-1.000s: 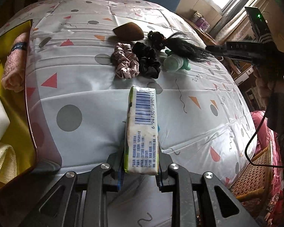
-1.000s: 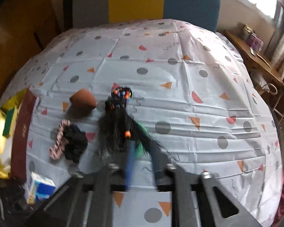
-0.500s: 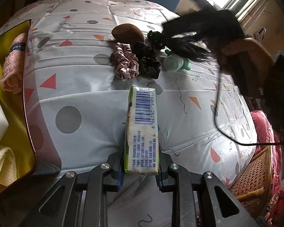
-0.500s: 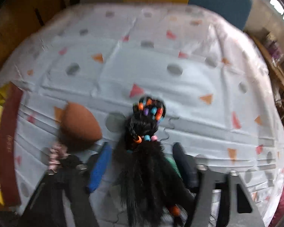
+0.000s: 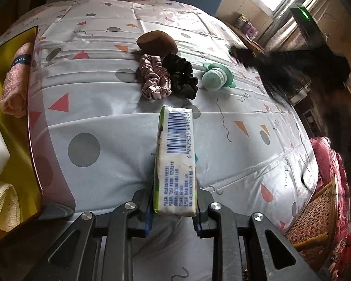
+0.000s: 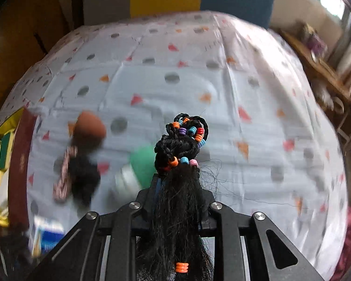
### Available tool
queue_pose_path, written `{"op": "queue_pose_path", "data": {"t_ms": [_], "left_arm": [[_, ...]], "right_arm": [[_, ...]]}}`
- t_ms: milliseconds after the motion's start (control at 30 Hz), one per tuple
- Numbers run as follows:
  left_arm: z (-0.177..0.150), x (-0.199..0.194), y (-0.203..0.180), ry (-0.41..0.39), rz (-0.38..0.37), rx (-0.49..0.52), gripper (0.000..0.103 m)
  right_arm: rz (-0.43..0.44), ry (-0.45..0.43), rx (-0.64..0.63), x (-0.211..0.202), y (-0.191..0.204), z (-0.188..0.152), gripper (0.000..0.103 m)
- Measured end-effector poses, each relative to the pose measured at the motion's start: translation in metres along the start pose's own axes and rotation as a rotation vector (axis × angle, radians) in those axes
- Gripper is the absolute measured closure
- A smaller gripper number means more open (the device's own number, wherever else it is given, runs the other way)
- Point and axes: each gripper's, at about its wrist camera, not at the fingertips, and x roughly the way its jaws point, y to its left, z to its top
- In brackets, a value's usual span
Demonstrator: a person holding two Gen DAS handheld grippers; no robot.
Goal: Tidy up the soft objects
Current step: 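Lift the braided hair extension with the right tool while the left tool holds the soap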
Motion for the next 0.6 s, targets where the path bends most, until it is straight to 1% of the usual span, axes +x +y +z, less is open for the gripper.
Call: {"op": "queue_pose_path", "data": {"t_ms": [100,167,233,433,600], "left_arm": [[0.0,0.0,-0.003,-0.002,0.014,0.014,0.078],[-0.001,0.0,-0.005,-0.004,0.024,0.022,0.078],[-0.001,0.0,-0.008,-0.005,0.035,0.033,0.078],[-0.001,-0.001,-0.013,-0.01,0.063,0.047,0.078],[-0.004,-0.007,-0.015,-0.023,0.068,0.048,0.078]], "right_arm": [[-0.026,0.055,0.048,0.008,-0.004,-0.033,0.079],[-0.002,0.104,0.108,0.021,-0.009,-0.053,0.079],[0.021,0.126,0.142,0.031,-0.012,-0.066,0.078],[0.072,0.074,0.206,0.032,-0.023,-0.079,0.078],[0.081,0.061,0.222,0.028,-0.028,-0.081,0.078]]}}
